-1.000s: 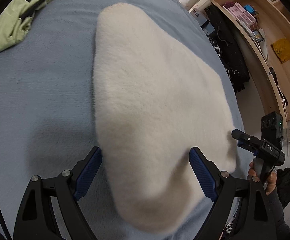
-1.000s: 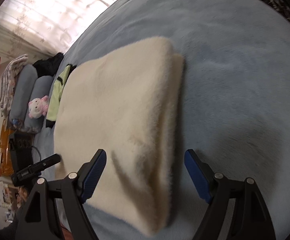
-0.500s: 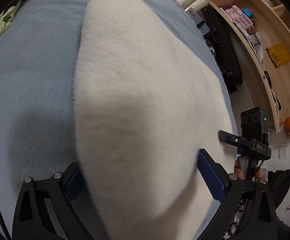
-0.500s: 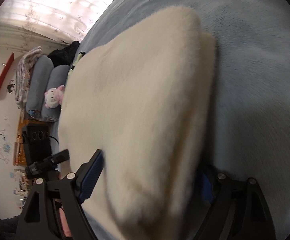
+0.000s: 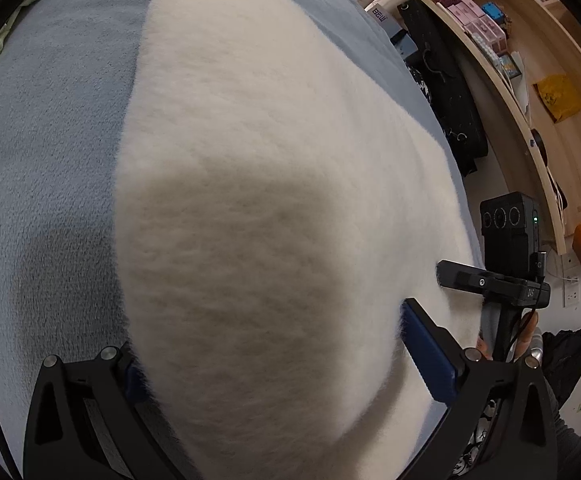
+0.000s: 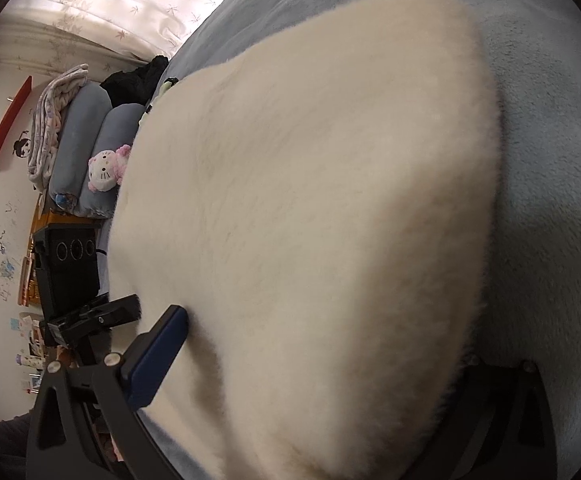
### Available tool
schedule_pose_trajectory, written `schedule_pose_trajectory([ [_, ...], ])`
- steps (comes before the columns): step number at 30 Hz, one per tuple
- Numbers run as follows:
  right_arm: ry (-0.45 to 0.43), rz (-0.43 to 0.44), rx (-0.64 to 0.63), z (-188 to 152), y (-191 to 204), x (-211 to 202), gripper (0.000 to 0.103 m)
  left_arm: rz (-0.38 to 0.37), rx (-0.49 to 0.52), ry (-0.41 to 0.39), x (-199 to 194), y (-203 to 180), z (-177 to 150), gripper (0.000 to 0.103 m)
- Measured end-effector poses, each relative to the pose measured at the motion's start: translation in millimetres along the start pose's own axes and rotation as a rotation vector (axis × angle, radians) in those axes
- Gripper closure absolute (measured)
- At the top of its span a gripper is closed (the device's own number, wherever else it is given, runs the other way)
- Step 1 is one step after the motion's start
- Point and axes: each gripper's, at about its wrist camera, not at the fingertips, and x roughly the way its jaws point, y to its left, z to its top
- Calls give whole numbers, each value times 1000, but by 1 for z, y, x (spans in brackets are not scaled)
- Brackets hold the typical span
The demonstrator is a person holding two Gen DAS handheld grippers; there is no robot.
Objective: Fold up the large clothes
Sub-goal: 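Grasp the bundle end with the right gripper and lift it, then fold the lifted end over onto the bundle with the right gripper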
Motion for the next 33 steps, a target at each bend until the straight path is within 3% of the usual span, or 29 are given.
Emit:
schedule_pose_trajectory([
  [4,-24,-15,-7,-5,-4,-6,1,56,13,-3,4,-12,2,0],
  [7,-51,-67,-19,-7,1,-7,8,136,40,-30,4,-27,2,0],
  [12,-98,-106,-19,-9,13,-19,34,226,78,-87,1,-49,1,10],
  [14,-119,-129,-28,-10,21,-26,49,266,110,-126,-3,-61,-1,21],
  [16,-142,-149,-47,-12,31,-33,57,295,143,-158,-6,-70,-4,28],
  [20,-182,-215,-119,-18,64,-41,60,333,189,-205,-18,-88,-4,39],
  [25,-196,-248,-165,-33,102,-46,60,358,223,-222,-44,-101,-10,42],
  [33,-166,-229,-185,-71,155,-38,60,367,197,-225,-109,-65,-64,43],
])
